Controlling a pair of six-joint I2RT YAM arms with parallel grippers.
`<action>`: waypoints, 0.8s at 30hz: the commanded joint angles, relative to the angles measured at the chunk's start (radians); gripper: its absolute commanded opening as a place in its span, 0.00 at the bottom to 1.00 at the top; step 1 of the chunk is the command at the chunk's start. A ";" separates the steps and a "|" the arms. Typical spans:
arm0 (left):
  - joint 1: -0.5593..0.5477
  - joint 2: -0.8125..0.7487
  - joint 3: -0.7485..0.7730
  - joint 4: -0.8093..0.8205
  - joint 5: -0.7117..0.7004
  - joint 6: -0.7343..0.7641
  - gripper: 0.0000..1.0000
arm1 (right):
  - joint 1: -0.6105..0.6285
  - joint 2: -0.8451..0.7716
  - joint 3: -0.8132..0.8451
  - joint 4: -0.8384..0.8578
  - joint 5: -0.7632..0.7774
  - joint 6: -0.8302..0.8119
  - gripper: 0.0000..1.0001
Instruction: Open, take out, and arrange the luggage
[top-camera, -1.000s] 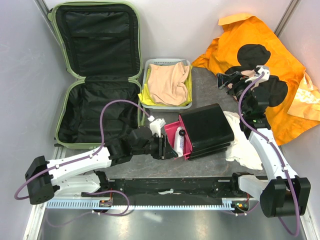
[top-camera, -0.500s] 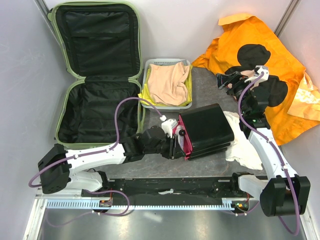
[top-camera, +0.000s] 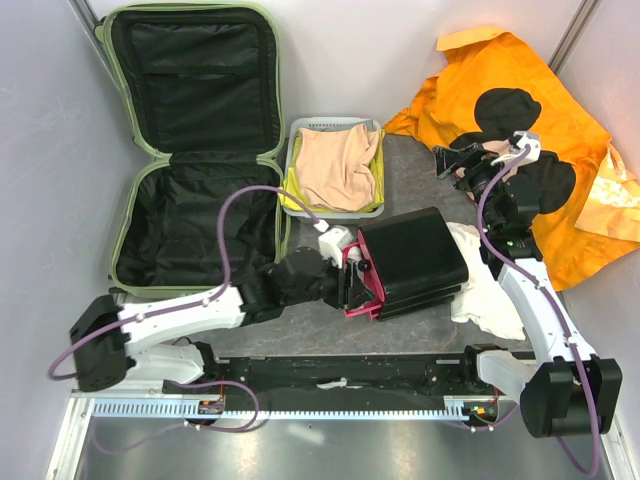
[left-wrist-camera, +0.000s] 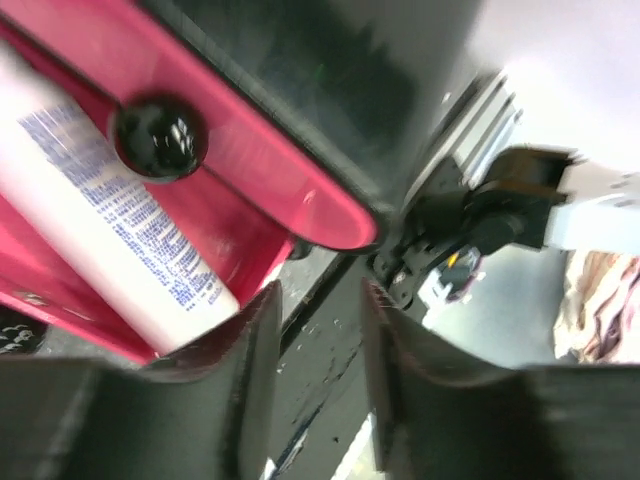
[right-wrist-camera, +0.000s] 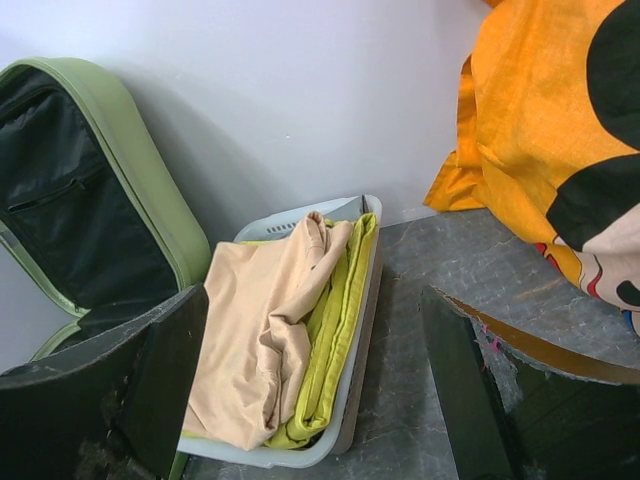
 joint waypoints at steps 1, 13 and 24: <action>0.003 -0.215 -0.017 -0.039 -0.213 0.054 0.66 | 0.001 -0.033 -0.006 0.017 0.007 -0.015 0.94; 0.323 -0.245 -0.294 -0.136 -0.066 -0.123 0.58 | 0.003 -0.036 -0.010 0.036 -0.014 0.014 0.94; 0.323 0.096 -0.194 0.180 0.100 -0.066 0.46 | 0.001 -0.078 -0.011 0.004 -0.002 -0.001 0.94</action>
